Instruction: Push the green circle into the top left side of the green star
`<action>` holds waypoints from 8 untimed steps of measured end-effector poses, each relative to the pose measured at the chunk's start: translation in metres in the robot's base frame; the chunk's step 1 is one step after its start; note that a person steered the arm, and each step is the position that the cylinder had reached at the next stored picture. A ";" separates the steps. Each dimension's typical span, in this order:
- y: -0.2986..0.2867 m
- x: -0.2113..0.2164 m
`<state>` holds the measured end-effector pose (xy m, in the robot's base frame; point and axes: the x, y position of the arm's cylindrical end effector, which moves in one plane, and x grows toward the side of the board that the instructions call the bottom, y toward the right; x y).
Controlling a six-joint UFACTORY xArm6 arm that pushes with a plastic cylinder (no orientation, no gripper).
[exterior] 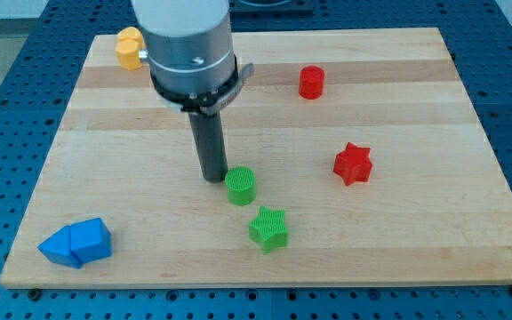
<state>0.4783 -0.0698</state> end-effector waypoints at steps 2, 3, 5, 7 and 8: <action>0.015 -0.004; 0.019 -0.004; 0.023 0.008; 0.031 0.024; 0.031 0.029</action>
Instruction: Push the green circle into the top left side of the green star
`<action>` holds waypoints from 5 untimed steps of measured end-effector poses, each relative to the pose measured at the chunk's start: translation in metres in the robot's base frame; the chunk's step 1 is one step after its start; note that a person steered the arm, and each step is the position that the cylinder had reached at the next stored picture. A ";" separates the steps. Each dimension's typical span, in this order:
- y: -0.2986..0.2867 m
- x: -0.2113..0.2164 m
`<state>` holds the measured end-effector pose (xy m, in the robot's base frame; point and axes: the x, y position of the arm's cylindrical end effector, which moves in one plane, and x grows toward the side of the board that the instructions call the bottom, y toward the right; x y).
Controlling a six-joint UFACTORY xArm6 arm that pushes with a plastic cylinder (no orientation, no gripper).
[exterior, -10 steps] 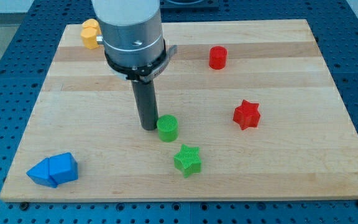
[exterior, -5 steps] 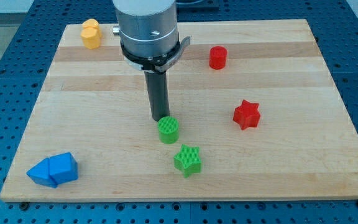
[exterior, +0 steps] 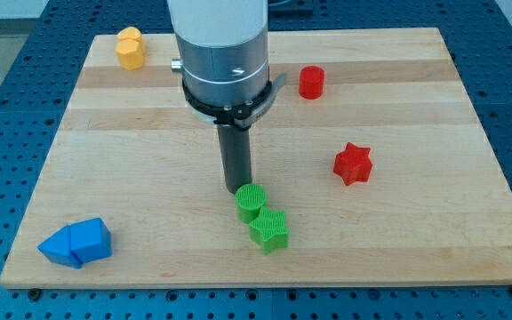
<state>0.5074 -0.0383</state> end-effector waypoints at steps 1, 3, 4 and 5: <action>0.000 0.006; 0.000 0.016; -0.001 0.016; -0.006 0.010</action>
